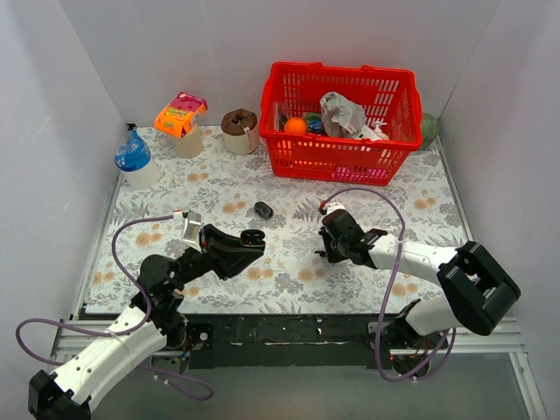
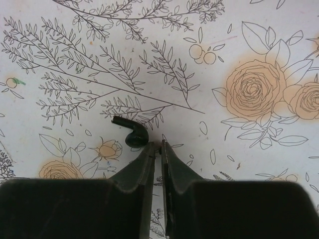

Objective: Insert the wireless bluetooth earbuds into the charging case
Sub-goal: Pick up the earbud from the center of the board.

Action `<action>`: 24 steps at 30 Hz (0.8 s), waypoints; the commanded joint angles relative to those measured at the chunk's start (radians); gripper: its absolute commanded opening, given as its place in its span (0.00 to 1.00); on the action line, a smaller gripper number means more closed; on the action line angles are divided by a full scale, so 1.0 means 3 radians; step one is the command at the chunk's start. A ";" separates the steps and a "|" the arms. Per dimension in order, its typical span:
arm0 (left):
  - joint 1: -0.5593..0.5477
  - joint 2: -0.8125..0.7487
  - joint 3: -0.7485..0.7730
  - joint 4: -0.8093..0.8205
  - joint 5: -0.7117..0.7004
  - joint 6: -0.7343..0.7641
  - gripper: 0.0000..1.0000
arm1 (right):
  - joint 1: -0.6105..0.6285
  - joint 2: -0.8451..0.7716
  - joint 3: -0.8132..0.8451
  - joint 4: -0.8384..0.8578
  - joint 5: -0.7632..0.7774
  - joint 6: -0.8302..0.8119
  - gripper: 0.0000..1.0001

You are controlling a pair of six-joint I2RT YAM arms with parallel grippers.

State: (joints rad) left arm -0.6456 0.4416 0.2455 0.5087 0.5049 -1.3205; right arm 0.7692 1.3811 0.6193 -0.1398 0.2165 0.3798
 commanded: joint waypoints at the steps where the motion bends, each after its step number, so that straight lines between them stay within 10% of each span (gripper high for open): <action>1: -0.0016 -0.0035 0.0005 0.0038 -0.0001 0.0009 0.00 | -0.0043 0.0136 0.0103 -0.0122 0.0009 -0.0095 0.18; 24: -0.0016 -0.0152 -0.0005 -0.0090 0.0010 0.0045 0.00 | 0.0028 0.0233 0.0052 -0.0178 -0.0205 0.0099 0.01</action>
State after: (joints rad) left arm -0.6456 0.4164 0.2352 0.4980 0.5076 -1.3201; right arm 0.7731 1.3708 0.6056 -0.1307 0.1192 0.4156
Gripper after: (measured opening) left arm 0.285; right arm 0.022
